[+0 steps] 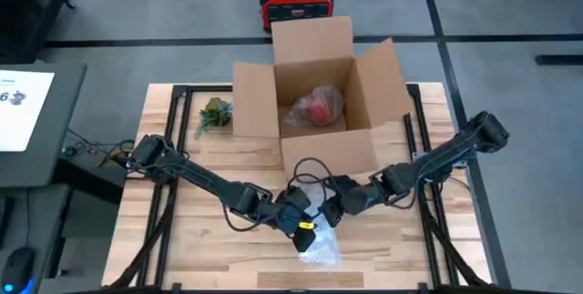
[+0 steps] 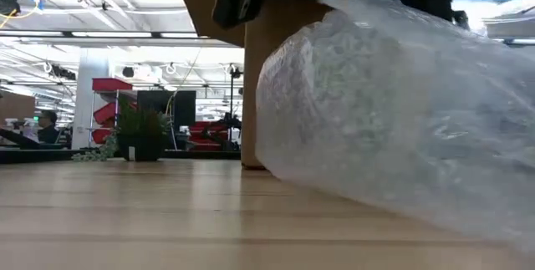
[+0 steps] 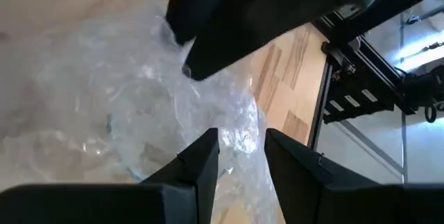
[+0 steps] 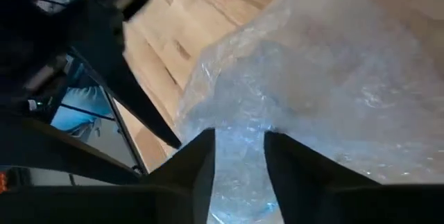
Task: Wrap mug
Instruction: Wrap the white mug with bubble wrap
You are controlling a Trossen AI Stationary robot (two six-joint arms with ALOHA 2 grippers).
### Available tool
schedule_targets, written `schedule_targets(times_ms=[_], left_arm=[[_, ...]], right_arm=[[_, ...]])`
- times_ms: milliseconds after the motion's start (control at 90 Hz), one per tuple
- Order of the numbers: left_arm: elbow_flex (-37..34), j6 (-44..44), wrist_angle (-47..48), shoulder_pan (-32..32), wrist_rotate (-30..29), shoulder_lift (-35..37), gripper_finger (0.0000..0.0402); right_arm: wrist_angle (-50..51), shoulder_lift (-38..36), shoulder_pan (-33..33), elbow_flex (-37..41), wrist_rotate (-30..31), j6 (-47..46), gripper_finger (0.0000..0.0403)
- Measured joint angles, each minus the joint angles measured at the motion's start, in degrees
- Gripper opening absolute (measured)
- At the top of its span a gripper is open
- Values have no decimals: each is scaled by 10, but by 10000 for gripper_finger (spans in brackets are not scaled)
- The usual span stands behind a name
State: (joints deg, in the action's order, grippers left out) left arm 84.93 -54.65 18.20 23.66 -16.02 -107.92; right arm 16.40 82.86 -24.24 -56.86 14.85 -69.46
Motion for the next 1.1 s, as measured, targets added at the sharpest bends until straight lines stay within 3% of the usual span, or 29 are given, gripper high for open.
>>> schedule_targets(times_ms=[533, 756, 944, 1100], left_arm=[[0, -14, 4, -2, -7, 0, 102], [0, -20, 4, -2, -6, 0, 102], [29, -20, 3, 1, 13, 0, 102], [66, -5, 13, 16, 23, 1, 102]], right_arm=[[27, -133, -13, -1, 0, 41, 128], [167, -213, -79, -2, -37, -98, 128], [348, -200, -147, 10, -39, -234, 128], [314, -162, -159, 69, -40, -279, 132]])
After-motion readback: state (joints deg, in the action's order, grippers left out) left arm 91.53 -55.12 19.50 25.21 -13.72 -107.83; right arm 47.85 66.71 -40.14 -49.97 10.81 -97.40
